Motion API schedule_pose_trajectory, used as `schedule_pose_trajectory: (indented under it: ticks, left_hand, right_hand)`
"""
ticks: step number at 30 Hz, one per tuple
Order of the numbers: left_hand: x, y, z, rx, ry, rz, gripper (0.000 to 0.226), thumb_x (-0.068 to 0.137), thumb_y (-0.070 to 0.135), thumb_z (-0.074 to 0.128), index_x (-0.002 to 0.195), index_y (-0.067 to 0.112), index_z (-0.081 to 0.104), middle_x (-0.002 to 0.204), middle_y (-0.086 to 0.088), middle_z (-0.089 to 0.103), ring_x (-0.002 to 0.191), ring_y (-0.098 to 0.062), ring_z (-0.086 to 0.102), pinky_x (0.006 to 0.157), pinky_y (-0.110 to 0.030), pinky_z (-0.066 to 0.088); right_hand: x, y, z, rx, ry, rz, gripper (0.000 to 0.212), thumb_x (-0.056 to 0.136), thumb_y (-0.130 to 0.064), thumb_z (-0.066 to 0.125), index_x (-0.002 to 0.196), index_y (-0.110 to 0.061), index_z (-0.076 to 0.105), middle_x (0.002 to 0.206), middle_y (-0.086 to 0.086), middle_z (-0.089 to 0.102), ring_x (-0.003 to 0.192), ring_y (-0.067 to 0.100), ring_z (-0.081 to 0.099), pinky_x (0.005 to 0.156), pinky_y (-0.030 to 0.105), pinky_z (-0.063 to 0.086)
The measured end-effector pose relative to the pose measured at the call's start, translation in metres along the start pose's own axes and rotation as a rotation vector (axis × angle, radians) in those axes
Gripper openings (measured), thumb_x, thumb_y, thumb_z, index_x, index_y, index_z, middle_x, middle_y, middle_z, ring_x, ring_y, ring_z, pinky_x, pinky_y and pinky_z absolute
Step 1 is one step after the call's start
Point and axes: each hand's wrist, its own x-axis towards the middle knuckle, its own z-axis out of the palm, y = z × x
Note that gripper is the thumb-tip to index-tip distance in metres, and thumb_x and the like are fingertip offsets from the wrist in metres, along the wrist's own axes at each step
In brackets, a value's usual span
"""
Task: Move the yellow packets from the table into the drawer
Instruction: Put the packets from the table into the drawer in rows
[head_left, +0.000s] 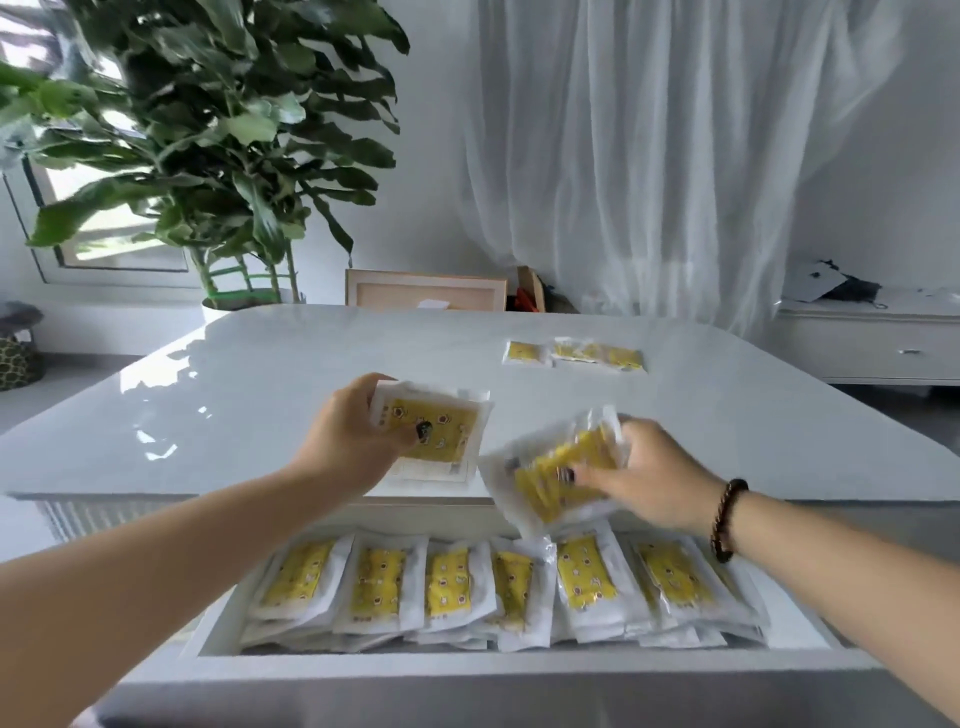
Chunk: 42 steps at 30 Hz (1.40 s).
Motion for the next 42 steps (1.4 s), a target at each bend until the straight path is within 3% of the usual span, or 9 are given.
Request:
schedule_pose_trajectory:
  ticks: [2,6,11,14,27,30,34,39,42]
  left_hand:
    - [-0.008,-0.007,0.001,0.037,-0.029,-0.007,0.03,0.08,0.008,0.071,0.099,0.024,0.057,0.082,0.008,0.063,0.074,-0.011,0.061,0.058,-0.024,0.047]
    - [-0.026,-0.025,0.008,0.091,-0.14,-0.061,0.028,0.08,0.006,0.071,0.096,0.026,0.058,0.085,0.005,0.065,0.077,-0.011,0.061,0.06,-0.023,0.047]
    - [-0.047,-0.04,0.022,0.116,-0.275,-0.127,0.025,0.077,0.009,0.074,0.09,0.027,0.063,0.081,0.003,0.07,0.077,-0.017,0.067,0.071,-0.037,0.057]
    - [-0.056,-0.043,0.03,0.126,-0.323,-0.157,0.022,0.077,0.011,0.075,0.09,0.023,0.064,0.081,0.001,0.071,0.076,-0.02,0.067,0.071,-0.044,0.057]
    - [-0.054,-0.068,0.051,0.13,-0.413,-0.342,0.025,0.076,0.003,0.075,0.092,0.02,0.064,0.079,0.009,0.074,0.071,-0.01,0.071,0.066,-0.03,0.055]
    - [-0.049,-0.071,0.057,0.121,-0.445,-0.357,0.027,0.076,0.001,0.075,0.093,0.02,0.065,0.08,0.009,0.075,0.072,-0.011,0.071,0.073,-0.035,0.055]
    - [-0.038,-0.071,0.067,0.113,-0.471,-0.373,0.03,0.073,0.003,0.078,0.094,0.021,0.065,0.082,0.007,0.075,0.075,-0.015,0.072,0.081,-0.043,0.055]
    - [-0.031,-0.07,0.082,0.087,-0.553,-0.4,0.032,0.072,0.0,0.078,0.096,0.016,0.065,0.084,0.002,0.076,0.079,-0.018,0.073,0.085,-0.046,0.054]
    - [-0.033,-0.074,0.083,0.065,-0.599,-0.426,0.034,0.07,-0.004,0.077,0.098,0.012,0.065,0.087,-0.002,0.076,0.082,-0.02,0.073,0.085,-0.048,0.054]
  right_hand:
    - [-0.019,0.019,0.007,-0.196,-0.195,-0.009,0.013,0.084,-0.017,0.068,0.097,-0.019,0.067,0.096,-0.006,0.071,0.091,0.008,0.066,0.086,0.027,0.052]
    - [-0.046,0.054,0.021,-0.611,-0.481,-0.051,0.022,0.085,-0.034,0.06,0.099,-0.018,0.062,0.096,0.001,0.064,0.088,0.02,0.06,0.079,0.04,0.051]
    - [-0.056,0.064,0.018,-0.543,-0.461,-0.053,0.028,0.086,-0.033,0.062,0.092,-0.007,0.057,0.09,0.012,0.059,0.083,0.028,0.056,0.073,0.035,0.046]
    - [-0.059,0.065,0.017,-0.508,-0.477,-0.071,0.034,0.084,-0.031,0.065,0.066,-0.015,0.04,0.069,0.004,0.041,0.062,0.016,0.036,0.06,0.03,0.032]
    - [-0.055,0.073,-0.01,-0.522,-0.6,-0.007,0.042,0.083,-0.032,0.066,0.059,-0.018,0.034,0.068,0.002,0.039,0.06,0.012,0.035,0.06,0.031,0.032]
    - [-0.029,0.093,-0.05,-0.715,-0.488,0.12,0.03,0.082,-0.03,0.065,0.068,-0.011,0.046,0.075,0.009,0.054,0.064,0.015,0.044,0.063,0.037,0.04]
    - [-0.007,0.123,-0.074,-0.688,-0.624,0.35,0.018,0.076,-0.032,0.073,0.08,-0.017,0.062,0.083,-0.001,0.071,0.067,0.011,0.062,0.063,0.031,0.052]
    - [0.012,0.147,-0.04,-0.72,-0.754,0.339,0.014,0.081,-0.029,0.071,0.082,-0.023,0.058,0.082,-0.003,0.062,0.065,0.01,0.052,0.06,0.025,0.042]
    - [0.019,0.153,-0.022,-0.753,-0.774,0.316,0.053,0.085,-0.029,0.068,0.133,-0.023,0.047,0.117,-0.006,0.057,0.089,0.01,0.054,0.071,0.019,0.042]
